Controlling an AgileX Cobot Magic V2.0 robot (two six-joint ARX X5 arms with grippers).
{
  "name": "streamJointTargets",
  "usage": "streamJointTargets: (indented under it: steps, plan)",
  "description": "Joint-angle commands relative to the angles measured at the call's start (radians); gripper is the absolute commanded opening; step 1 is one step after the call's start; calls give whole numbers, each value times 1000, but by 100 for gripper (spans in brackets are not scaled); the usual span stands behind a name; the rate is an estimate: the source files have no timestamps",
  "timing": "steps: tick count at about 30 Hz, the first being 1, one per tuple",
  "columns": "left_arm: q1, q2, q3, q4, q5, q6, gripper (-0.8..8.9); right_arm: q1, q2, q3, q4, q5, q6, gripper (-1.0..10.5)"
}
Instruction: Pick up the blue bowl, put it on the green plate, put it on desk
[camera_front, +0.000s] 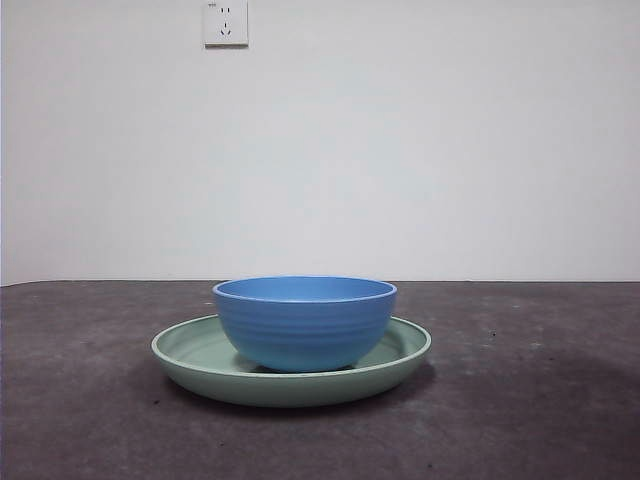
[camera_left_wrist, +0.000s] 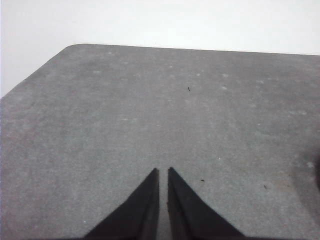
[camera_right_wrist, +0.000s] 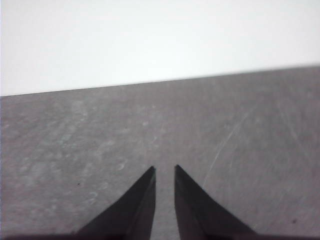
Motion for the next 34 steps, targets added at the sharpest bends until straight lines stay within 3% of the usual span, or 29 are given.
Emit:
streamJointTargets:
  steps: [1,8,34]
  plan:
    - [2,0,-14,-23,-5,4,27,-1,2,-5,-3,0,-135,56]
    - [2,0,-14,-23,-5,4,27,1,2,-5,-121,-7,-125,56]
    - [2,0,-14,-23,-5,4,27,1,2,-5,-92,-6,-126,56]
